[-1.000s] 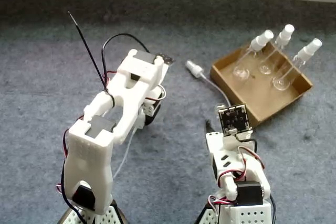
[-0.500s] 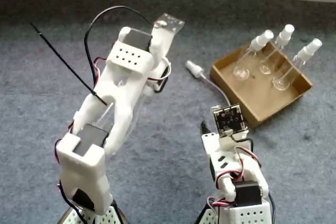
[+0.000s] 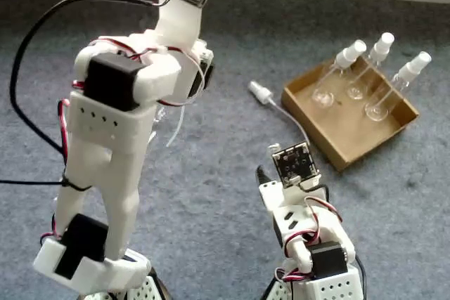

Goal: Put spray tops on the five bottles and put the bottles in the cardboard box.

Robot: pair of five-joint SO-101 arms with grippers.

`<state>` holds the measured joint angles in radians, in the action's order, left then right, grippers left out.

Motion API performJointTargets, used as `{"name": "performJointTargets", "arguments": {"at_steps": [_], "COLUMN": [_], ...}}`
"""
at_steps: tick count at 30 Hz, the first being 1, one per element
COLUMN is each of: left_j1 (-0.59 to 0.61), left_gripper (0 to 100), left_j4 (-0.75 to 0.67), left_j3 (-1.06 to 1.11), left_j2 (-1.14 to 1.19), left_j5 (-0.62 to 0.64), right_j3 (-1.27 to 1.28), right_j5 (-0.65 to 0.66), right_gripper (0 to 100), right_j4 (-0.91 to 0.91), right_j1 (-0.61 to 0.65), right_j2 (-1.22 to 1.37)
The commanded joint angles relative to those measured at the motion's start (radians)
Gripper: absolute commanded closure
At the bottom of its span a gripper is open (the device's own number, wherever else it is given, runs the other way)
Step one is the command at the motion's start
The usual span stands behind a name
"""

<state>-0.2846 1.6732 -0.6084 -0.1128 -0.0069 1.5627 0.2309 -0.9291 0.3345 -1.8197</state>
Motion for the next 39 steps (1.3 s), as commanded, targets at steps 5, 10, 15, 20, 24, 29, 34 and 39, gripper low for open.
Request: {"name": "performJointTargets", "arguments": {"at_steps": [5, 10, 15, 20, 24, 29, 34, 39], "left_j1": [-0.018, -0.01, -0.015, -0.016, -0.016, -0.018, -0.018, -0.018], "left_gripper": [100, 100, 100, 100, 100, 100, 100, 99], "left_j4": [0.003, 0.008, 0.009, 0.011, 0.044, 0.037, -0.057, -0.338], "left_j3": [-0.044, -0.042, -0.042, -0.042, 0.01, 0.156, 0.334, 0.532], "left_j2": [-0.24, -0.338, -0.386, -0.407, -0.464, -0.585, -0.717, -0.848], "left_j5": [0.009, 0.199, 0.278, 0.284, 0.284, 0.278, 0.276, 0.276], "right_j3": [0.01, 0.137, 0.182, 0.197, 0.223, 0.223, 0.22, 0.222], "right_j5": [-0.005, -0.005, 0.0, -0.005, -0.006, -0.086, -0.212, -0.21], "right_gripper": [96.4, 96.4, 96.4, 96.4, 96.4, 96.4, 96.4, 96.4], "right_j4": [0.11, 0.297, 0.401, 0.495, 0.578, 0.641, 0.644, 0.641], "right_j1": [0.142, 0.142, 0.145, 0.165, 0.219, 0.288, 0.288, 0.289], "right_j2": [-0.018, -0.018, -0.018, -0.018, -0.018, -0.018, -0.018, -0.018]}}
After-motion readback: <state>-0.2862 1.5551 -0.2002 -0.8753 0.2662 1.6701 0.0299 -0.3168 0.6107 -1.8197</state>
